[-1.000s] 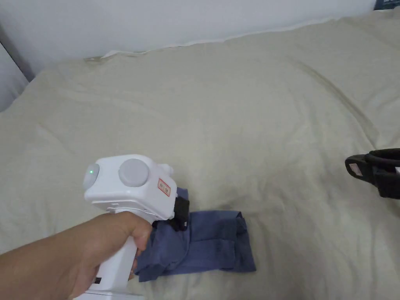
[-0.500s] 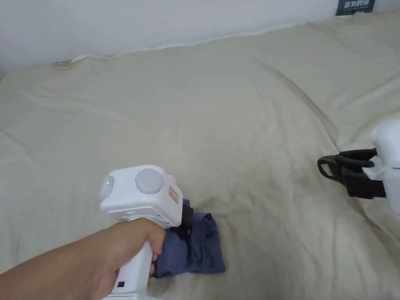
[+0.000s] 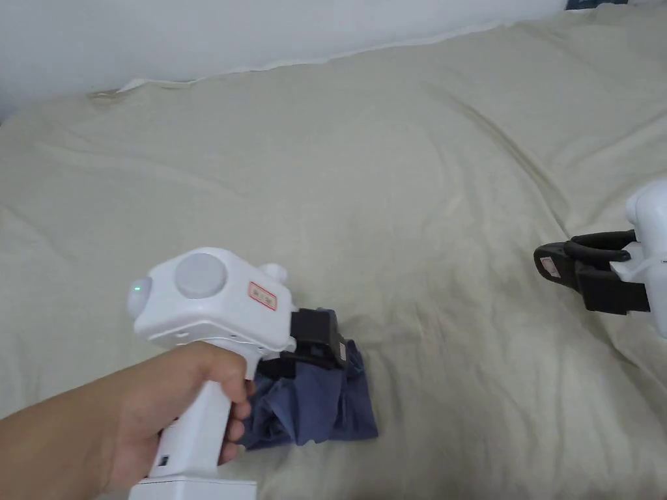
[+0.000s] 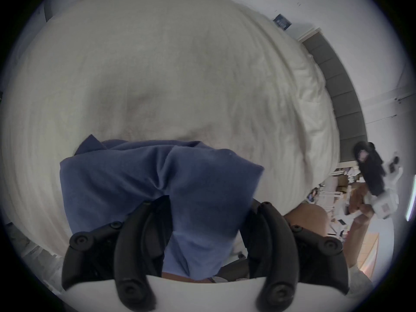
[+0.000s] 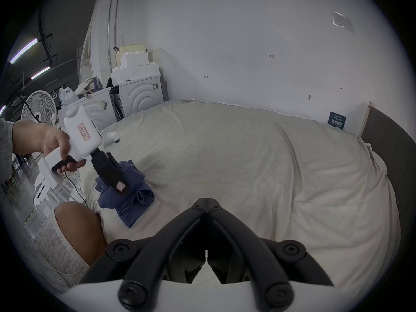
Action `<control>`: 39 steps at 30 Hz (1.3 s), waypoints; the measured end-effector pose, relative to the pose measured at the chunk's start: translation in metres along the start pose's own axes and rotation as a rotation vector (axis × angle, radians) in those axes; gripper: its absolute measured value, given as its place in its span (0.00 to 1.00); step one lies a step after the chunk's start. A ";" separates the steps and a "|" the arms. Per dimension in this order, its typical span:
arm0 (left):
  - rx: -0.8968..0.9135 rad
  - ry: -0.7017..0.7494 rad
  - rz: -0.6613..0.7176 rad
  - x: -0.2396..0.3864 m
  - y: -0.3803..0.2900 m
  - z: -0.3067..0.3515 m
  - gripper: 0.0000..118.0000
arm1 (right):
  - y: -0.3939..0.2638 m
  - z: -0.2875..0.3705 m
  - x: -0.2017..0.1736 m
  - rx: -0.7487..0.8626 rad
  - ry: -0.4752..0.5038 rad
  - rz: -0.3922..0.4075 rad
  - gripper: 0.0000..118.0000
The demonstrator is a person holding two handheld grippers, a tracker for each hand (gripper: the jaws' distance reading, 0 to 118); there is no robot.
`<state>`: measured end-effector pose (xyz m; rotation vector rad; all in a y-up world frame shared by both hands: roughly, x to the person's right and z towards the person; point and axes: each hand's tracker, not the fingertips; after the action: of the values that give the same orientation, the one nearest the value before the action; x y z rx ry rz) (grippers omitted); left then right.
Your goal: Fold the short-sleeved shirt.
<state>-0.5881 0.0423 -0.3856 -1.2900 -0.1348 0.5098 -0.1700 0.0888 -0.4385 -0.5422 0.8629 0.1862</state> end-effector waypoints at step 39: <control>0.001 -0.413 -0.355 -0.010 0.002 -0.044 0.00 | -0.004 -0.023 0.014 -0.083 -0.010 0.026 0.00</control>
<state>-0.5806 -0.0008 -0.3981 -1.1135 -0.6953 0.4625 -0.1750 0.0731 -0.4595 -0.6073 0.8553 0.2487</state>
